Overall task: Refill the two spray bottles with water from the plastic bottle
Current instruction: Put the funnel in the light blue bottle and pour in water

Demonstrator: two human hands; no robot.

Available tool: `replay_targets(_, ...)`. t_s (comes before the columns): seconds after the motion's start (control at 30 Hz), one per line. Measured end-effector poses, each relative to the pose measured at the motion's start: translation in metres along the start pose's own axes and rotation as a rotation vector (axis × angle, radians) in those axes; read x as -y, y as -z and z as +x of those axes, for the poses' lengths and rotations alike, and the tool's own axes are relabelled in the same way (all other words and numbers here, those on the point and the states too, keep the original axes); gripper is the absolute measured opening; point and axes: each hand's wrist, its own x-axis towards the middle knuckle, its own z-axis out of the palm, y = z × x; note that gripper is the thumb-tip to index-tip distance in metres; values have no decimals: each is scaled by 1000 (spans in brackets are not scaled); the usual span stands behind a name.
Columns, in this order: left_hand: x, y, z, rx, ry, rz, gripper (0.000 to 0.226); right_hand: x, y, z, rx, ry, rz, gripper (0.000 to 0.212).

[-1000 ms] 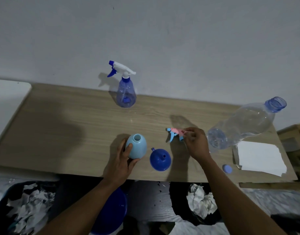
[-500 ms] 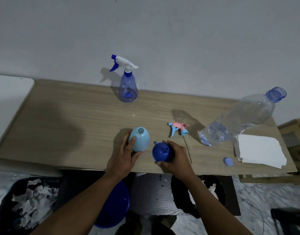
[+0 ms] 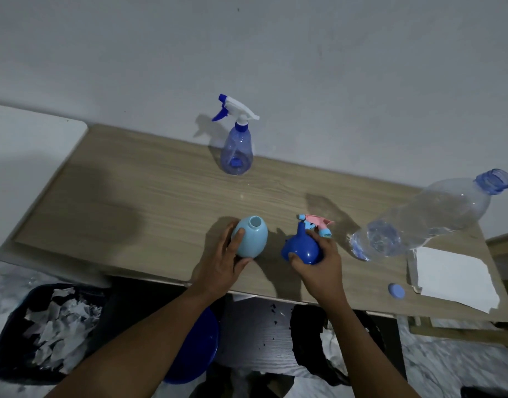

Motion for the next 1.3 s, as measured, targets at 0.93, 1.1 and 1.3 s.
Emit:
replay_targets(0.93,-10,13,9,34,165,-195,89,81,10,16,143,0,253,73)
replay_targets(1.1,-14,14,14,5,184,-266,84,99,6,15,179,147,59,80)
replay_targets(1.3,-19,19,17,36,236,-287,87,111,-4,22,259,273,-154,96)
